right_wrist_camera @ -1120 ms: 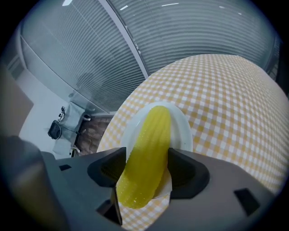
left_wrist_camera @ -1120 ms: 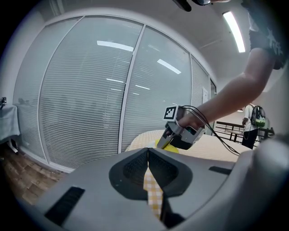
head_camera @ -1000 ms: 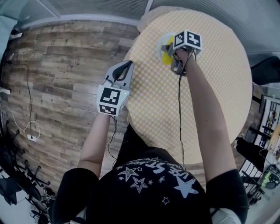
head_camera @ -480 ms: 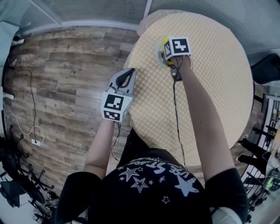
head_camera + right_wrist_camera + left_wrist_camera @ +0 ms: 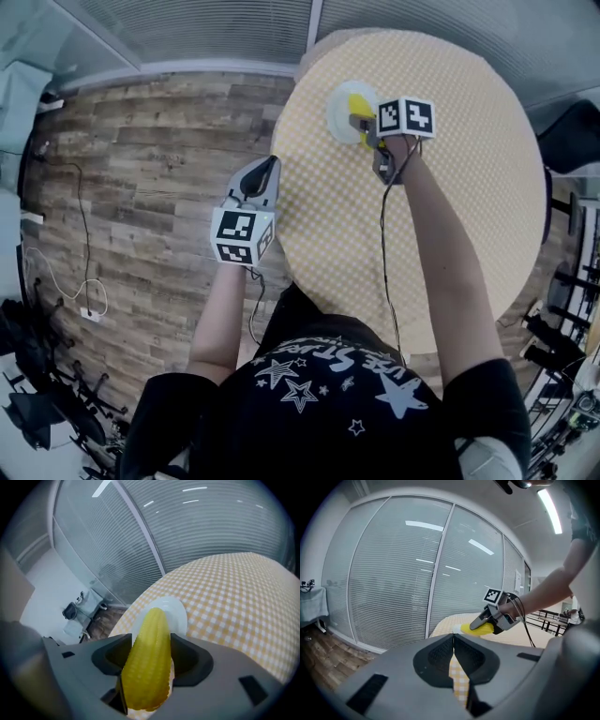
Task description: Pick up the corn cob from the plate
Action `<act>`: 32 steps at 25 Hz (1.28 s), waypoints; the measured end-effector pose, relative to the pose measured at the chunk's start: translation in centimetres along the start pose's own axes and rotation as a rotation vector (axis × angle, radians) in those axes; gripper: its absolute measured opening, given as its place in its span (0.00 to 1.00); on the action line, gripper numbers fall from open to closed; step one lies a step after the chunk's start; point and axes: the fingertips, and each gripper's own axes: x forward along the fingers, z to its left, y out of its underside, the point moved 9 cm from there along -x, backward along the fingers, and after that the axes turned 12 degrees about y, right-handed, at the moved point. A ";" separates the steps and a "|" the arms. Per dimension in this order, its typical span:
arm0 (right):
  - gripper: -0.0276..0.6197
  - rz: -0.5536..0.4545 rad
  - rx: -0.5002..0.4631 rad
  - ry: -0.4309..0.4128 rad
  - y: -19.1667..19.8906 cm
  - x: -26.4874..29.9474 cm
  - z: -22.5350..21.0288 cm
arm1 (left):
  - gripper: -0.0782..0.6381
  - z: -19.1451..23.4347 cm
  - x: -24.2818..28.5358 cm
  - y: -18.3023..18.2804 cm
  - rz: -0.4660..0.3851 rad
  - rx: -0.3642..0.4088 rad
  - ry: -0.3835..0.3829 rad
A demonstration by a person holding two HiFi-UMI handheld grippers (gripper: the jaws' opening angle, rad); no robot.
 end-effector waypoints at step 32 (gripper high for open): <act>0.45 -0.386 0.288 -0.867 19.9 -27.2 -6.2 | 0.12 -27.1 -4.4 -1.9 -0.089 0.048 0.082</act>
